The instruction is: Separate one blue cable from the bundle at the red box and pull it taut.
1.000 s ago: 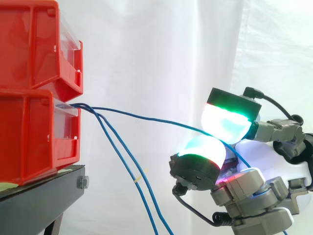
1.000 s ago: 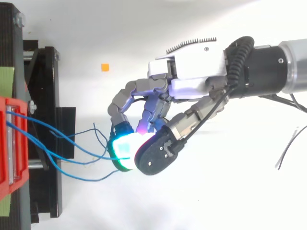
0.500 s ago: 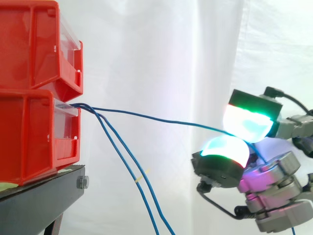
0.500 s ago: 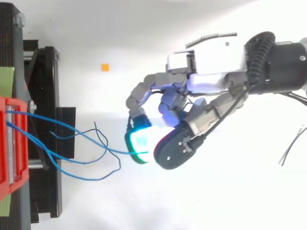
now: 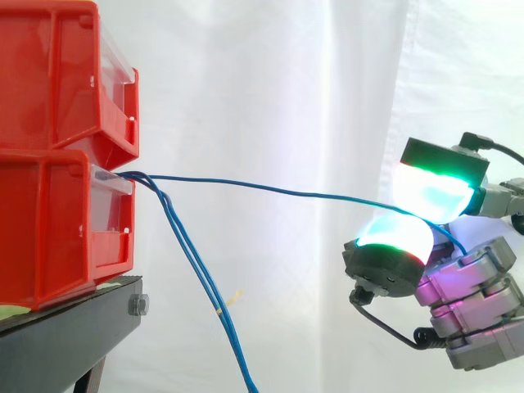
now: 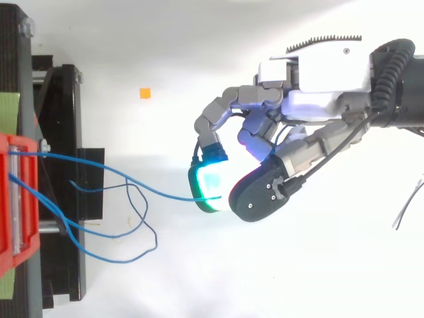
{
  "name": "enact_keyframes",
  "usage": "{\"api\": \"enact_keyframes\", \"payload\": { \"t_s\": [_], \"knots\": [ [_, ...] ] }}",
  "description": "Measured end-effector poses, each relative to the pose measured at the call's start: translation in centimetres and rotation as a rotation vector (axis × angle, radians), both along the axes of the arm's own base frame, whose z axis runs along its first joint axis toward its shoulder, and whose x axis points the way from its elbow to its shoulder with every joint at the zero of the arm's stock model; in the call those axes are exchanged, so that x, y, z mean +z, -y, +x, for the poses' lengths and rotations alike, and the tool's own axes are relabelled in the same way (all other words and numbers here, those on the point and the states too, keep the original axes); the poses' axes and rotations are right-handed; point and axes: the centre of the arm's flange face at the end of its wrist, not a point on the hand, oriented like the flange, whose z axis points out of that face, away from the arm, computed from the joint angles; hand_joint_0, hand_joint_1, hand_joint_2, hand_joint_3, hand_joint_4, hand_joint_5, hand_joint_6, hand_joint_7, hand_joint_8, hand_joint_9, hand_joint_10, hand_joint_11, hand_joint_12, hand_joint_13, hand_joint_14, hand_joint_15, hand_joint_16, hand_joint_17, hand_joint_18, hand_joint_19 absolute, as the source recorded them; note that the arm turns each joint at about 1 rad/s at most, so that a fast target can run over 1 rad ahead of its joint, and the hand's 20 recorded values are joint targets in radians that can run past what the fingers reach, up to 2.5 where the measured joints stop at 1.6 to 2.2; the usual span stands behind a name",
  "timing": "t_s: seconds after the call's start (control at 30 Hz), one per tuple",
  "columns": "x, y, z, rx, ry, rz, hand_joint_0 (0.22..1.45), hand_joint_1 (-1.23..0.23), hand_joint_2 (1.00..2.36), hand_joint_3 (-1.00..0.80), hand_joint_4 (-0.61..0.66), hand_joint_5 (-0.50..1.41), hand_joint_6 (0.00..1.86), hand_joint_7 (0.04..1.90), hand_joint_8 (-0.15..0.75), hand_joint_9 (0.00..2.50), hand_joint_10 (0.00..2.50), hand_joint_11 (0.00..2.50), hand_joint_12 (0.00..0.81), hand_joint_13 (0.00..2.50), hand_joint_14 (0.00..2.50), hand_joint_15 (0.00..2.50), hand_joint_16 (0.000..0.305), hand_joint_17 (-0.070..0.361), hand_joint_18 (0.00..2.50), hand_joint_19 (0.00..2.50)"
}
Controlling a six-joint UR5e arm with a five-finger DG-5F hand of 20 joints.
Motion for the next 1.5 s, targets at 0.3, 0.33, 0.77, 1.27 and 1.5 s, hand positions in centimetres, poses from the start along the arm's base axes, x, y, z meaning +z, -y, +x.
{"api": "enact_keyframes", "payload": {
  "t_s": [0.3, 0.33, 0.77, 1.27, 1.5],
  "knots": [
    [0.0, -0.8, 0.2, 0.004, 0.002, -0.017, 0.65, -0.75, 1.03, -0.05, -0.1, -0.17, 0.92, 1.17, 0.262, 0.88, 1.52, 1.37, 0.324, 0.84, 1.65, 1.55, 0.026, 0.059, 1.14, 1.67],
    [0.0, -0.9, 0.2, 0.004, 0.002, -0.023, 0.65, -0.75, 1.03, -0.05, -0.1, -0.17, 0.92, 1.17, 0.263, 0.88, 1.52, 1.38, 0.324, 0.84, 1.66, 1.54, 0.026, 0.059, 1.14, 1.66],
    [-1.8, -1.5, -0.8, 0.011, -0.031, -0.09, 0.65, -0.75, 1.03, -0.05, -0.1, -0.17, 0.92, 1.17, 0.257, 0.87, 1.54, 1.37, 0.324, 0.83, 1.66, 1.55, 0.026, 0.059, 1.14, 1.67],
    [-2.8, -2.6, -0.7, 0.028, 0.034, -0.114, 0.64, -0.75, 1.03, -0.04, -0.09, -0.17, 0.92, 1.19, 0.27, 0.88, 1.55, 1.39, 0.335, 0.86, 1.63, 1.54, 0.028, 0.063, 1.16, 1.66],
    [-2.8, -2.6, -0.7, 0.029, 0.035, -0.119, 0.65, -0.77, 1.03, -0.03, -0.07, -0.16, 0.91, 1.2, 0.273, 0.89, 1.59, 1.36, 0.339, 0.87, 1.64, 1.51, 0.03, 0.067, 1.19, 1.64]
  ]
}}
